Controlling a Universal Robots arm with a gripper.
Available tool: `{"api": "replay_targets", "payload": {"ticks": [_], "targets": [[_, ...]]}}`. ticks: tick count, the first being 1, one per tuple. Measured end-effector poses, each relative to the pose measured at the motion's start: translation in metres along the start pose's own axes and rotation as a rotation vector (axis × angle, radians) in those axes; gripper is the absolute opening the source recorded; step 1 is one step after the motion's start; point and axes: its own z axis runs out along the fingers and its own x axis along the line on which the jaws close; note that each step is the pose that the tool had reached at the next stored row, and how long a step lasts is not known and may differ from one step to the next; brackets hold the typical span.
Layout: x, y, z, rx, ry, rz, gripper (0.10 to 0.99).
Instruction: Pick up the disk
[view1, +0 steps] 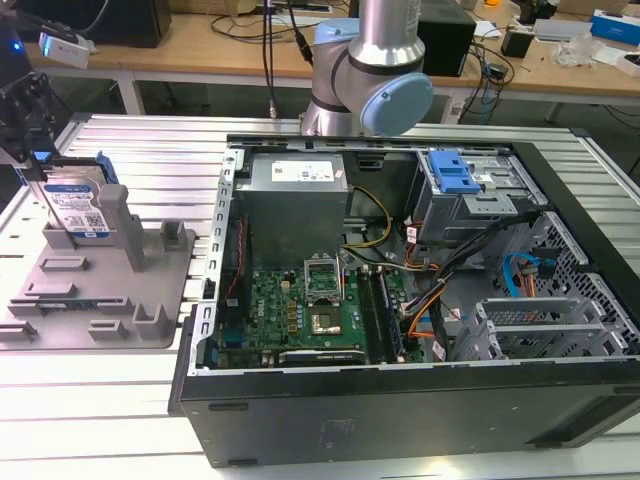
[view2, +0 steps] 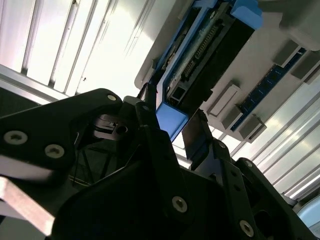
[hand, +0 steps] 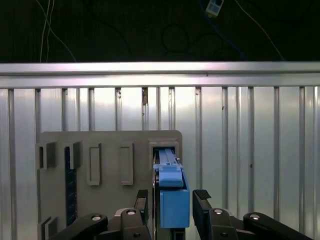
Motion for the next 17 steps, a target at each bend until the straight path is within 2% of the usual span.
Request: {"api": "replay_targets", "payload": {"ticks": [10, 17], "targets": [[0.0000, 0.0000, 0.0095, 0.000, 0.0001, 0.000, 0.482], [-0.0002, 0.0000, 0.0130, 0.000, 0.0001, 0.000, 0.482]]}}
